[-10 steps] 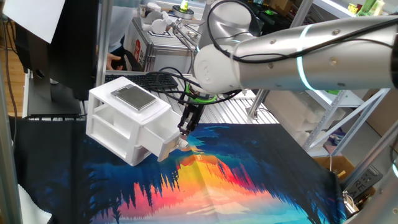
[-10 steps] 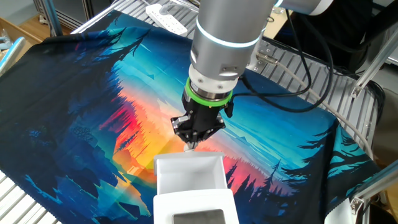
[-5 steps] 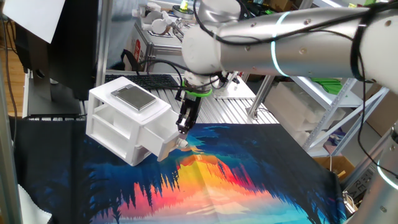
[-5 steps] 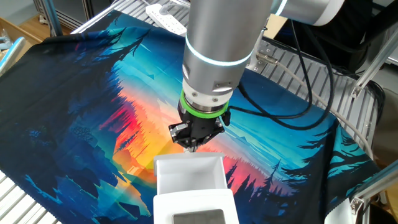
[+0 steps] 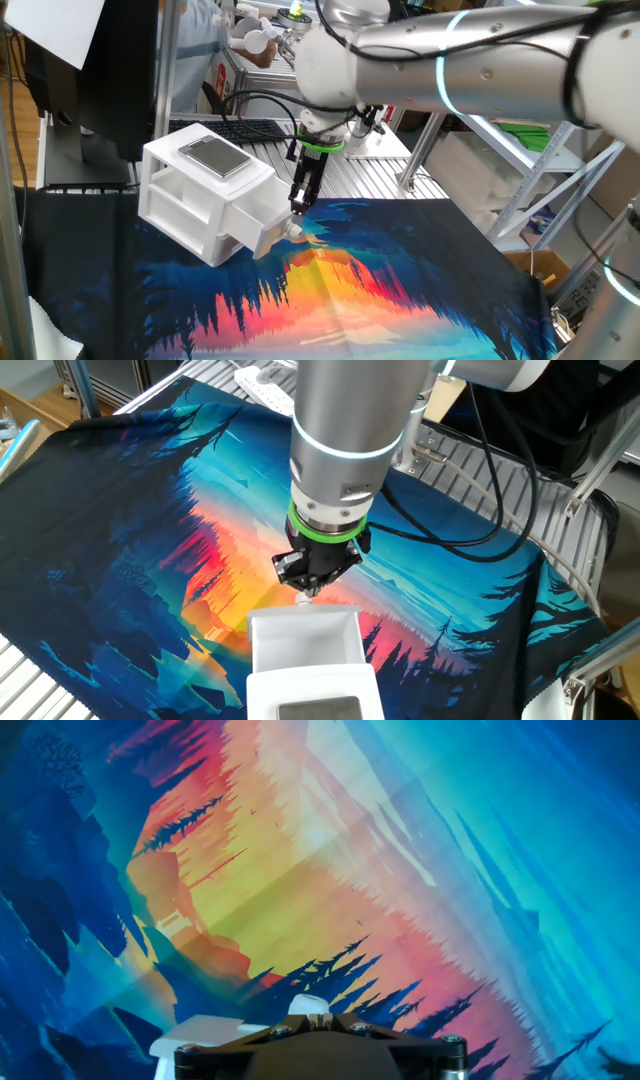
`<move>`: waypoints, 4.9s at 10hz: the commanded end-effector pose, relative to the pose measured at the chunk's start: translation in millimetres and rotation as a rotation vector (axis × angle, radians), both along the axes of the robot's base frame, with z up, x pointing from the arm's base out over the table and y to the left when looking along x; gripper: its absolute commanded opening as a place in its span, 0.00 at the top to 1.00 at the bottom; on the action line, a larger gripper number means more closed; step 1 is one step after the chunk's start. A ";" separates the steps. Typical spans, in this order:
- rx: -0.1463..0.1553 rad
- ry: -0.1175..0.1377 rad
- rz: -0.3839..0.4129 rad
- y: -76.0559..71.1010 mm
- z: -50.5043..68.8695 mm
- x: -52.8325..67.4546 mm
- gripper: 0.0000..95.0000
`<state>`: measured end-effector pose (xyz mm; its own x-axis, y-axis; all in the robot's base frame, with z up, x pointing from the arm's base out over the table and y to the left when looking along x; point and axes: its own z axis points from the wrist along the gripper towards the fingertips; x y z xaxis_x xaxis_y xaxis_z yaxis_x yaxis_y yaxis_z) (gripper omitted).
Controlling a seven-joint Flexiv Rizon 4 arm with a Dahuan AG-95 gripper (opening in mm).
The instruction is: Grasp the handle and close the drawer
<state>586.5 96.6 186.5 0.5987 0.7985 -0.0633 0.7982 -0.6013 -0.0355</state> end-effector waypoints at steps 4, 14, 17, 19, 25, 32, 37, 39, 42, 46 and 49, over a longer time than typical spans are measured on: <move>-0.001 0.010 0.123 0.5 -1.3 3.6 1.00; 0.007 0.044 0.156 0.6 -1.5 3.6 1.00; 0.033 0.023 0.195 0.6 -1.5 3.6 1.00; 0.045 -0.008 0.223 0.6 -1.5 3.6 1.00; 0.047 0.018 0.164 0.6 -1.5 3.6 1.00; 0.087 0.041 0.116 0.3 -1.2 4.1 1.00; 0.031 0.135 0.091 0.3 -1.2 4.0 1.00; 0.027 0.131 0.079 0.6 -0.9 4.1 1.00; 0.042 0.085 0.101 1.5 -0.2 4.0 1.00; 0.097 -0.086 -0.072 4.7 1.9 3.8 1.00; 0.149 -0.092 -0.048 4.6 2.3 4.0 1.00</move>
